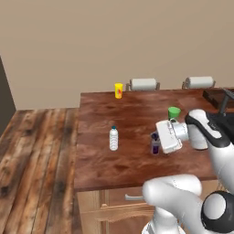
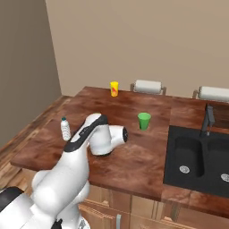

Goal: Place the drinks on the dining counter in a tight cluster.

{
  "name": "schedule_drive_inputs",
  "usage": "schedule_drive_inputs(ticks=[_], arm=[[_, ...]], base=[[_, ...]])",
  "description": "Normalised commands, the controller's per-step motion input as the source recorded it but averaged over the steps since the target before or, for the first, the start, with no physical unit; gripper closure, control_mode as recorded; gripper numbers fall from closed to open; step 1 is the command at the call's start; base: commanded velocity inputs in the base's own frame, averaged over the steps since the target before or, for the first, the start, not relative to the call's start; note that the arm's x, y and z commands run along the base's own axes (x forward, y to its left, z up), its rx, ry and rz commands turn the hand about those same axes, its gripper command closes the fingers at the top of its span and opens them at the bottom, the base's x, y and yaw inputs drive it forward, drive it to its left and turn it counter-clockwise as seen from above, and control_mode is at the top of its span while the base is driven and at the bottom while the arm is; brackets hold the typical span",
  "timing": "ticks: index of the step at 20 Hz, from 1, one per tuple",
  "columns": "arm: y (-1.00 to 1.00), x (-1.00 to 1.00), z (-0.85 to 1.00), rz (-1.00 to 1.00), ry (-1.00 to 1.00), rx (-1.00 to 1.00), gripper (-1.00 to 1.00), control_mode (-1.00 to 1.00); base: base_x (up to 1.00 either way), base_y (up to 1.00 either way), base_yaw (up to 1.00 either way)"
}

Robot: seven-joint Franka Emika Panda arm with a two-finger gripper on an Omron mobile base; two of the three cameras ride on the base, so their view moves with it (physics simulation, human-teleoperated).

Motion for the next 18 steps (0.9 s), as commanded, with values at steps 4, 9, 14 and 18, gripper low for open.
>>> schedule_drive_inputs(ticks=[4, 9, 14, 18], arm=[[0.10, 0.48, -0.15, 0.27, 0.02, 0.05, 1.00, -1.00], [0.00, 0.44, -0.06, 0.18, -0.04, 0.07, 1.00, -1.00], [0.24, 0.35, -0.12, 0.02, -0.07, 0.00, 1.00, -1.00], [0.33, 0.36, -0.17, 0.00, 0.00, 0.00, 1.00, -1.00]], base=[[0.00, 0.00, 0.00], [0.00, 0.00, 0.00], [0.00, 0.00, 0.00], [0.00, 0.00, 0.00]])
